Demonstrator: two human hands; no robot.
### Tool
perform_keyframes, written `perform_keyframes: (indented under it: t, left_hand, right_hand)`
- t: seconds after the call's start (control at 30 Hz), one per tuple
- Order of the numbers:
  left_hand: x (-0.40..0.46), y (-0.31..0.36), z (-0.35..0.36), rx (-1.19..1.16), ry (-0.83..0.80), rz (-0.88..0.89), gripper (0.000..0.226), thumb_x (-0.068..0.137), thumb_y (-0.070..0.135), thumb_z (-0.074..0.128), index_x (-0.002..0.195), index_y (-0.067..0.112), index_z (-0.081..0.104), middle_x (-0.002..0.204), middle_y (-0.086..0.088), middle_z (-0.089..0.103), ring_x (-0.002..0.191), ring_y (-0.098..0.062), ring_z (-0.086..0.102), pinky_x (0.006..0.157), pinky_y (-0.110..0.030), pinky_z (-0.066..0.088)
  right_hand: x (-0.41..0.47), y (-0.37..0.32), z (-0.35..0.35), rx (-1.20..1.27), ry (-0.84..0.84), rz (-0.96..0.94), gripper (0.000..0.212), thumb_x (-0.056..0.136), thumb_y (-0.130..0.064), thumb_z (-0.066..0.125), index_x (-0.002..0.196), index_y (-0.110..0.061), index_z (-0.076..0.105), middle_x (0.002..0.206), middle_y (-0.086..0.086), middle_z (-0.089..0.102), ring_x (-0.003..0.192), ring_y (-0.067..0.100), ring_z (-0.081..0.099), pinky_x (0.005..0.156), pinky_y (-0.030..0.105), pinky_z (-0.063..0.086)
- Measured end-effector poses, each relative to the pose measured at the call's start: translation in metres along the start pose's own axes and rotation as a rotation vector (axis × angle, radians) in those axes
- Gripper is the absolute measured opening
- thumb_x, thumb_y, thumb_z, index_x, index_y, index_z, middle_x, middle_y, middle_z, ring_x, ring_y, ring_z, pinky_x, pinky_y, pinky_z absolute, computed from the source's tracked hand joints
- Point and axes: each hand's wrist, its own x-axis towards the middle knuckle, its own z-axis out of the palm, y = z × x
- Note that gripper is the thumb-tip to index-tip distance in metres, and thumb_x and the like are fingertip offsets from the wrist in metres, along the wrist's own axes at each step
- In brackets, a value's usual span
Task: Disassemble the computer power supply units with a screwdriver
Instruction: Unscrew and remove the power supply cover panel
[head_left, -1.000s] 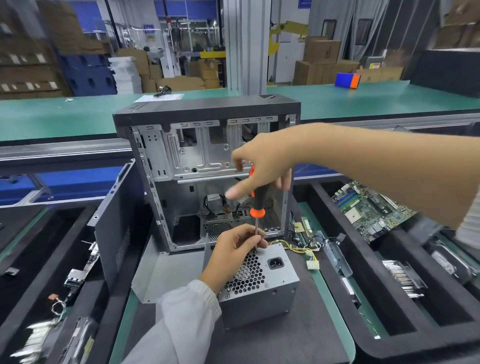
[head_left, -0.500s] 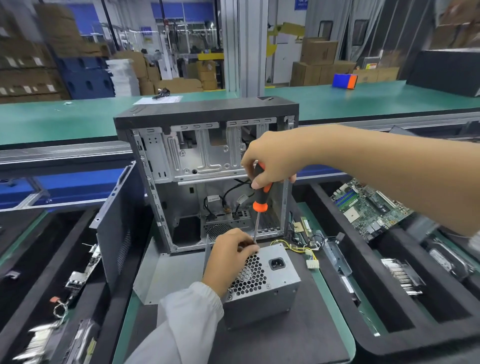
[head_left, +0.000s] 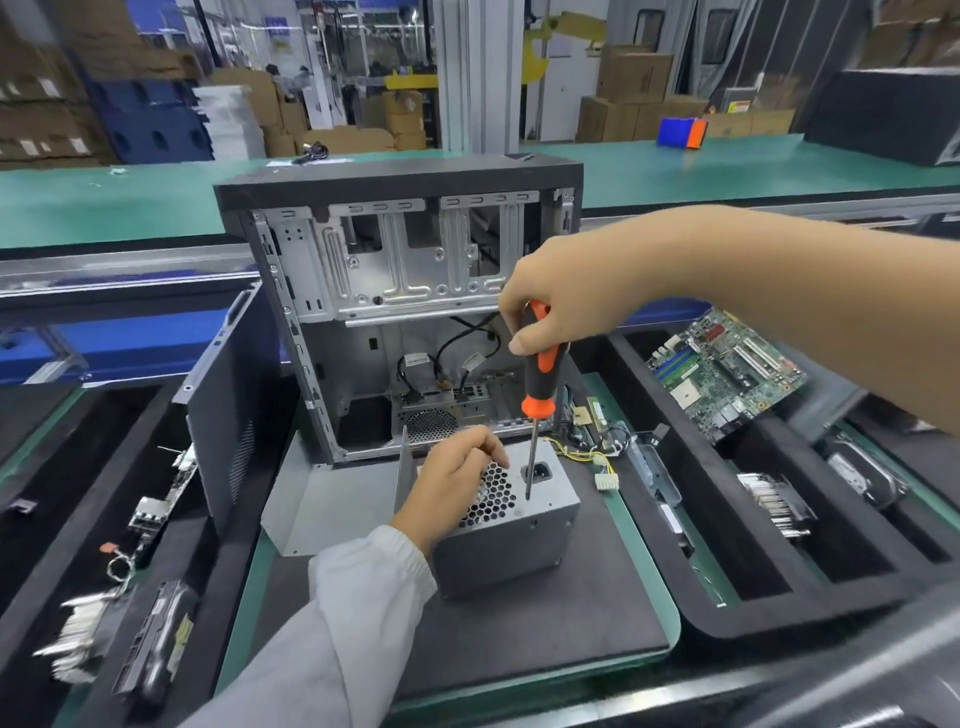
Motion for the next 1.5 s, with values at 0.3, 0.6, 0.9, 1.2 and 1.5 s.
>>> perform_keyframes:
  t: [0.3,0.6,0.9,1.2,1.5]
  left_hand:
    - [0.002,0.0,-0.002,0.039,-0.093,0.072,0.032,0.096,0.011,0.048,0.076,0.027,0.067,0.061,-0.006,0.041,0.054,-0.014,0.034,0.052,-0.025,0.029]
    - [-0.003,0.005,-0.005,0.026,-0.148,0.071,0.022,0.095,0.009,0.054,0.086,0.016,0.074,0.067,-0.002,0.052,0.054,-0.005,0.038,0.053,-0.013,0.032]
    - [-0.006,0.003,-0.008,-0.027,-0.2,0.187,0.012,0.086,0.009,0.073,0.094,0.002,0.077,0.064,0.021,0.064,0.054,0.005,0.048,0.056,-0.005,0.035]
    - [-0.003,-0.001,-0.009,-0.049,-0.213,0.178,0.008,0.084,0.015,0.076,0.09,0.012,0.079,0.065,0.013,0.067,0.051,-0.004,0.031,0.052,-0.012,0.029]
    - [-0.003,-0.004,-0.012,-0.023,-0.234,0.168,0.006,0.085,0.017,0.075,0.087,0.013,0.079,0.059,0.014,0.056,0.052,-0.006,0.028,0.052,-0.014,0.029]
  right_hand:
    - [-0.002,0.001,0.019,0.005,0.061,-0.014,0.029,0.094,-0.047,0.049,0.094,-0.02,0.06,0.085,0.007,0.067,0.078,0.028,0.066,0.068,0.033,0.05]
    - [0.003,0.003,0.022,0.009,0.054,-0.01,0.027,0.094,-0.046,0.049,0.093,-0.02,0.06,0.086,0.006,0.066,0.079,0.028,0.065,0.065,0.03,0.045]
    - [0.003,0.008,0.023,0.014,0.046,0.0,0.029,0.094,-0.045,0.049,0.095,-0.018,0.062,0.084,0.01,0.069,0.078,0.029,0.066,0.065,0.031,0.046]
    - [0.002,0.006,0.025,0.03,0.09,-0.021,0.029,0.093,-0.047,0.049,0.092,-0.021,0.062,0.076,0.005,0.065,0.07,0.026,0.064,0.054,0.025,0.036]
    - [0.0,-0.005,0.024,0.02,0.08,-0.03,0.028,0.094,-0.045,0.049,0.094,-0.019,0.06,0.085,0.006,0.065,0.08,0.028,0.066,0.068,0.031,0.048]
